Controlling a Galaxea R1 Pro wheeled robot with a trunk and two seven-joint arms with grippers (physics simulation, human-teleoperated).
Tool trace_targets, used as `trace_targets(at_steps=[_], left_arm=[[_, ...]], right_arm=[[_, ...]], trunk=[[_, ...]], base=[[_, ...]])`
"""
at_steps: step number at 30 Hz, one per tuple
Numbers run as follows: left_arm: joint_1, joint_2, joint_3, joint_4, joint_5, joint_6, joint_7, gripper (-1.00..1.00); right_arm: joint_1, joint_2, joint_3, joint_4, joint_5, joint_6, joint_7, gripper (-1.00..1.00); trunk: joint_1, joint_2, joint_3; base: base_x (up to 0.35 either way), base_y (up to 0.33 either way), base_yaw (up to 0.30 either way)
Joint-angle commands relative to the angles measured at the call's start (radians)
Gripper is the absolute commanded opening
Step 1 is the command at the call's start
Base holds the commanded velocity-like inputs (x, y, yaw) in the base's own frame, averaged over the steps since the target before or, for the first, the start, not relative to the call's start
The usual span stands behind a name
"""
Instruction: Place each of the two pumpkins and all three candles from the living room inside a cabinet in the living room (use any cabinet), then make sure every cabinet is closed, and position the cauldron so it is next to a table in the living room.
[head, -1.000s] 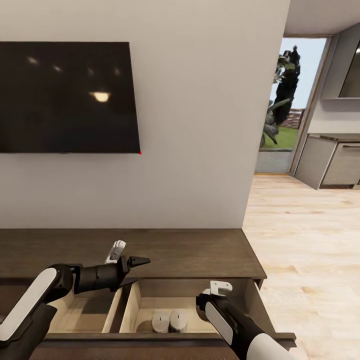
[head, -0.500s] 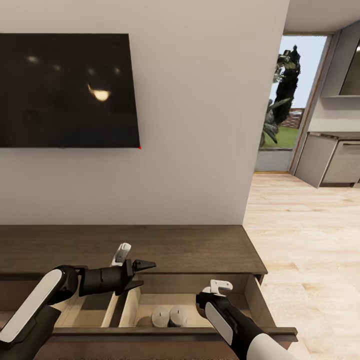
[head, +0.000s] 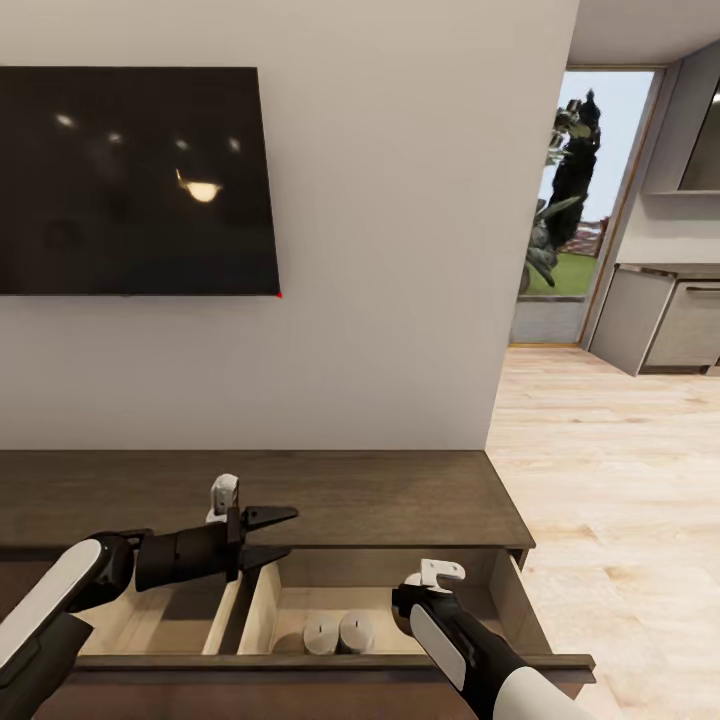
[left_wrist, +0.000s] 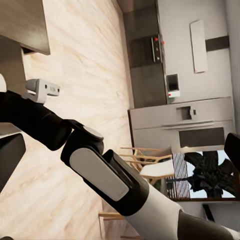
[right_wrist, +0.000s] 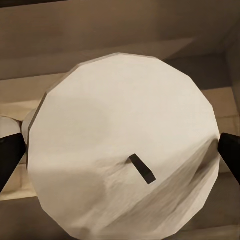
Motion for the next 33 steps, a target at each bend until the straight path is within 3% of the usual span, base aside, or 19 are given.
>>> trace_targets(at_steps=[1, 26, 33], left_arm=[[-0.001, 0.001, -0.002, 0.0, 0.011, 0.0, 0.009, 1.0], [-0.001, 0.001, -0.004, 0.013, 0.009, 0.0, 0.007, 1.0], [-0.001, 0.001, -0.004, 0.013, 0.008, 0.0, 0.007, 1.0]], right_arm=[[-0.001, -0.001, 0.005, -0.002, -0.006, 0.003, -0.007, -1.0], [-0.001, 0.001, 0.008, -0.002, -0.008, 0.019, -0.006, -1.0], [-0.001, 0.001, 0.008, -0.002, -0.009, 0.035, -0.006, -1.0]], trunk=[[0.0, -0.001, -0.001], [0.0, -0.001, -0.001], [0.027, -0.05, -0.023]], base=[[0.0, 0.0, 0.0], [0.097, 0.0, 0.0], [0.001, 0.0, 0.0]])
